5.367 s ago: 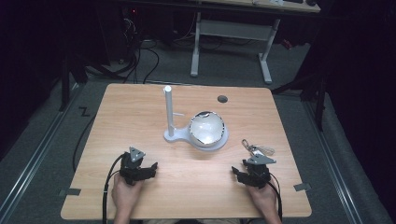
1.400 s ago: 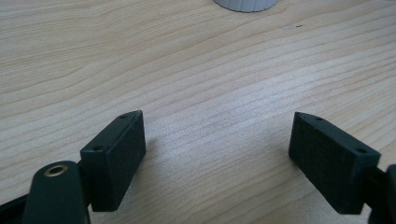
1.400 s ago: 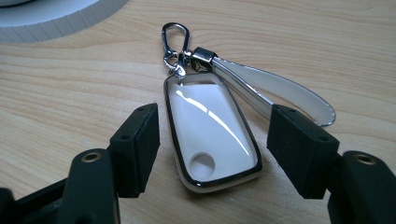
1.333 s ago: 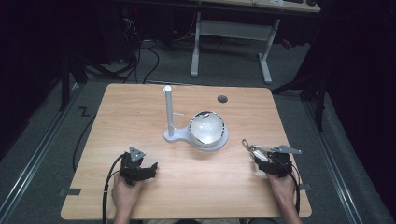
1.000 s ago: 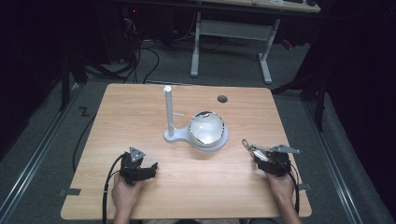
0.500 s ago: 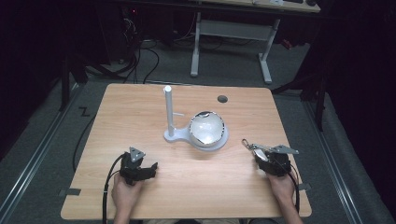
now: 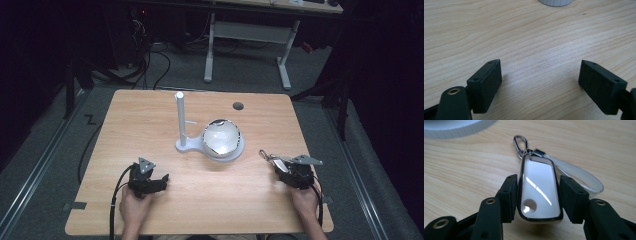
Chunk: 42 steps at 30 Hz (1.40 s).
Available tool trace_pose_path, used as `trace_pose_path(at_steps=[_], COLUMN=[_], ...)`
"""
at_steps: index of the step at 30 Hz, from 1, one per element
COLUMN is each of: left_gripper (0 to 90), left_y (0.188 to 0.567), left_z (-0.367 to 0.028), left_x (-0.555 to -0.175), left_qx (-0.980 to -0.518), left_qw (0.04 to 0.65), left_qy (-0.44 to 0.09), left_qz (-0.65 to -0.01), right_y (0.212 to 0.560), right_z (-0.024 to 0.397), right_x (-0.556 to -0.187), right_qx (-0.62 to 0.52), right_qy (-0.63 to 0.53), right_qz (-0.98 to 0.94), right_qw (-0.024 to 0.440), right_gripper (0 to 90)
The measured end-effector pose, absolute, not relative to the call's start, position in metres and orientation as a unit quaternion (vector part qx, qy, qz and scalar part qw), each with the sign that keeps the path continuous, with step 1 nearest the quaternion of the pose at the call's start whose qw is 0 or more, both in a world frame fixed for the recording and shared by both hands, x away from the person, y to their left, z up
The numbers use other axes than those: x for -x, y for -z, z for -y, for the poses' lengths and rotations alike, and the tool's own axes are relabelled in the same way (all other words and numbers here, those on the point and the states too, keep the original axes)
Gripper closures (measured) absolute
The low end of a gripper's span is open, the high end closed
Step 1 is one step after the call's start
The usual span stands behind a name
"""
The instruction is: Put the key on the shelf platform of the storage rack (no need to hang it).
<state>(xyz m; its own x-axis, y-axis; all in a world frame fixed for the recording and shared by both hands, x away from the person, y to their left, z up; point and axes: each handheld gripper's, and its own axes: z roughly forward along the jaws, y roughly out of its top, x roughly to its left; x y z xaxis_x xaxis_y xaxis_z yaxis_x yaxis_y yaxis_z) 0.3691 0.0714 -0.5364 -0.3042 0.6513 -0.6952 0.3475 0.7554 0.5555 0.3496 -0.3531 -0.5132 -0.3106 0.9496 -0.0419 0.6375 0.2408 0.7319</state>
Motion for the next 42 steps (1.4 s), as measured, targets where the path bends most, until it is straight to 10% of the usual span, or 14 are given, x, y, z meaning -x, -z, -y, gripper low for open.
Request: trace_pose_path(at_steps=[42], left_gripper=[19.0], left_y=[0.537], left_z=[-0.072], left_x=[-0.369], left_qx=[-0.32], left_qw=[0.501], left_qy=[-0.153], left_qz=[-0.789], right_y=[0.417], right_z=[0.339], right_x=[-0.333], right_qx=[-0.462], right_qy=[-0.4], right_qz=[-0.746], right_qw=[0.265], right_gripper=[52.3])
